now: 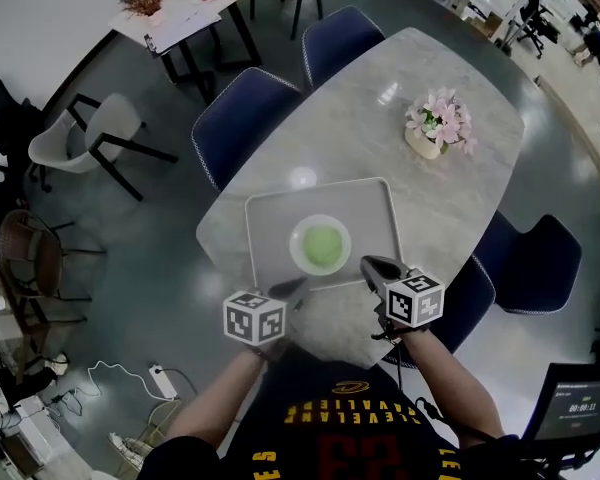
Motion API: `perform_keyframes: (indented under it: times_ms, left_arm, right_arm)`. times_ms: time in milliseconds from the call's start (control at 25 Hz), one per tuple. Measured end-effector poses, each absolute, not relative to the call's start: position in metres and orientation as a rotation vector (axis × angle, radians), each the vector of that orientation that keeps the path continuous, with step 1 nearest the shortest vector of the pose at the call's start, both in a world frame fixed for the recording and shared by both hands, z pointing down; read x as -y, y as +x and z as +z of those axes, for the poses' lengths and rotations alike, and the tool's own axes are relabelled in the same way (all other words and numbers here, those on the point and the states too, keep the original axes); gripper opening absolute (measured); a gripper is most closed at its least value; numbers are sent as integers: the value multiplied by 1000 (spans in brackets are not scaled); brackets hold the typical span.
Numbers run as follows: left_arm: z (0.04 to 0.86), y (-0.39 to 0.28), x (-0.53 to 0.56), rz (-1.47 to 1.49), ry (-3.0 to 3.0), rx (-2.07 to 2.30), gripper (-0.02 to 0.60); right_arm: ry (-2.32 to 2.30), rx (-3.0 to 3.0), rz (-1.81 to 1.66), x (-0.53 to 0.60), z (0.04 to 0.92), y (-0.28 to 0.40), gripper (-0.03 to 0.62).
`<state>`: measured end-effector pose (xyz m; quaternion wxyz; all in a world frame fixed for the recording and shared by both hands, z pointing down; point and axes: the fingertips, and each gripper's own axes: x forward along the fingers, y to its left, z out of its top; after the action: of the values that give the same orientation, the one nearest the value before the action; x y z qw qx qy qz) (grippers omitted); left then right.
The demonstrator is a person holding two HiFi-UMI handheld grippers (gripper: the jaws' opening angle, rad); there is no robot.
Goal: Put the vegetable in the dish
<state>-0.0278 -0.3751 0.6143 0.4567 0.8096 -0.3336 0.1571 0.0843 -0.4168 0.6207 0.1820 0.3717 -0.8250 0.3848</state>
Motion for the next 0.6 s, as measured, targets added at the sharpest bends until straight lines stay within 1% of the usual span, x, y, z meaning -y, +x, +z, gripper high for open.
perform_keyframes:
  times_ms: [600]
  left_arm:
    - [524, 24, 336, 216, 2164, 788, 2]
  right_arm:
    - [1204, 2528, 1088, 355, 537, 98, 6]
